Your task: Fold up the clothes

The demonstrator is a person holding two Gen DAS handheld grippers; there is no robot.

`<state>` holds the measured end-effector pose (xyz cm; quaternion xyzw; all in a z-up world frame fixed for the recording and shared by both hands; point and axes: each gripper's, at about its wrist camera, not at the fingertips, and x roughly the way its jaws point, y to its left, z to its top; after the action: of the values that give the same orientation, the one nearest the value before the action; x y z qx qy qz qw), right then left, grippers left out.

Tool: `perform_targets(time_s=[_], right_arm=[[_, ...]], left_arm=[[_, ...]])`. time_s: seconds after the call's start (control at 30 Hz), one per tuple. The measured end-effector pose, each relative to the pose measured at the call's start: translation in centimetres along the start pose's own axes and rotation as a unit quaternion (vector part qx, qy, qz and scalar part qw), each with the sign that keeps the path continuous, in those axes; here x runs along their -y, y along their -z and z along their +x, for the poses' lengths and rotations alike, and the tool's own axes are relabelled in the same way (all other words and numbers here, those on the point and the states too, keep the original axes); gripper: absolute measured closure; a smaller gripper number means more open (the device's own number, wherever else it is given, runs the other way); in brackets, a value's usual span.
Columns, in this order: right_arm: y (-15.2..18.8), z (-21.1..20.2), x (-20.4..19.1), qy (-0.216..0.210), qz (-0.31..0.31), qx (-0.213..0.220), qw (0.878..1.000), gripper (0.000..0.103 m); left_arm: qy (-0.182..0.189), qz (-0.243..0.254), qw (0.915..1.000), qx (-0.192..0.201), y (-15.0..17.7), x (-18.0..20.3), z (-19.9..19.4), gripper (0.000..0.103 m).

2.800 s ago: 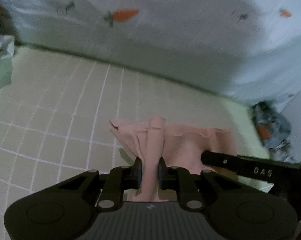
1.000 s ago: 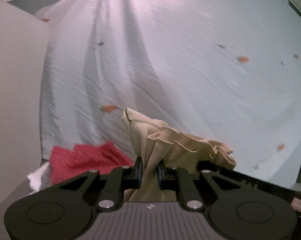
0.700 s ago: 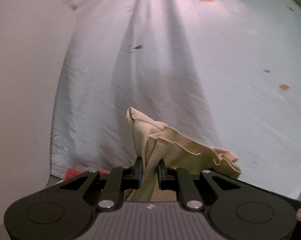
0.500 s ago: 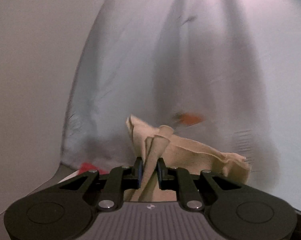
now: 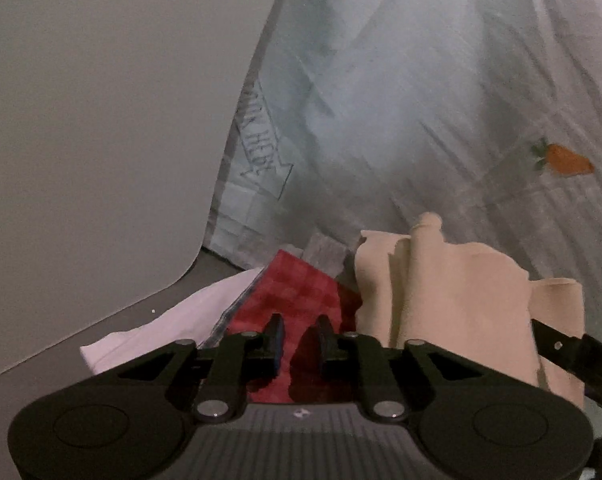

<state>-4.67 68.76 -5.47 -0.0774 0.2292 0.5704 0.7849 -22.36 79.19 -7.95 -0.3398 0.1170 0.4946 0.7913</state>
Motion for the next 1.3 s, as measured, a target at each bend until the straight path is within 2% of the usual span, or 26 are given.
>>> perform_targets(time_s=[0.03,0.07,0.1,0.13,0.17,0.27,0.37,0.47,0.53,0.63,0.73,0.87,0.93,1.17,1.3], right_arm=[[-0.4,-0.4,0.0,0.003,-0.007,0.002,1.000,0.005],[-0.8,-0.9,0.1,0.006,-0.014,0.004,1.000,0.003],[-1.1,-1.9,0.0,0.008,-0.021,0.017,1.000,0.003],[-1.4,-3.0,0.0,0.011,-0.028,0.030,0.999,0.003],[-1.8,-4.4,0.0,0.012,-0.029,0.047,0.998,0.002],[-2.3,-9.4,0.0,0.011,-0.025,0.092,0.995,0.000],[-2.1,-14.8,-0.1,0.008,-0.019,0.125,0.992,0.000],[-1.1,-20.4,0.2,0.003,0.005,0.139,0.990,0.000],[-0.3,-24.2,0.4,0.004,0.023,0.149,0.989,0.000],[1.8,-30.0,1.3,0.013,0.039,0.159,0.986,0.000],[3.6,-33.9,1.7,0.021,0.021,0.142,0.989,0.000],[5.7,-38.0,2.7,0.019,-0.021,0.108,0.994,0.000],[6.7,-39.9,3.6,0.015,-0.022,0.096,0.995,0.000],[11.1,-46.0,6.0,0.016,-0.039,0.042,0.998,0.000],[14.0,-48.8,7.7,0.018,-0.027,0.009,0.999,0.000]], left_arm=[[0.000,0.003,1.0000,0.005,-0.3,0.2,-0.6,0.060],[-0.002,0.007,0.9998,0.016,-0.5,0.4,-1.7,0.042],[-0.002,0.012,0.9994,0.031,-0.7,0.7,-3.0,0.033],[0.000,0.016,0.9987,0.049,-1.0,1.0,-4.4,0.019],[0.006,0.021,0.9975,0.067,-1.2,1.3,-5.9,0.012],[0.031,0.043,0.9921,0.114,-1.7,2.7,-10.7,0.000],[0.042,0.072,0.9865,0.141,-1.4,4.4,-15.8,0.000],[0.059,0.109,0.9809,0.150,-0.5,6.8,-20.1,0.000],[0.073,0.134,0.9762,0.154,0.8,8.3,-23.3,0.000],[0.063,0.163,0.9719,0.157,3.8,10.6,-28.7,0.000],[0.059,0.177,0.9717,0.145,7.1,12.2,-32.5,0.000],[0.041,0.146,0.9828,0.105,11.6,12.9,-36.5,0.000],[0.038,0.140,0.9856,0.086,13.8,12.5,-37.5,0.000],[-0.008,0.150,0.9859,0.073,20.1,12.0,-42.3,0.000],[-0.033,0.158,0.9845,0.069,23.1,12.1,-44.6,0.000]])
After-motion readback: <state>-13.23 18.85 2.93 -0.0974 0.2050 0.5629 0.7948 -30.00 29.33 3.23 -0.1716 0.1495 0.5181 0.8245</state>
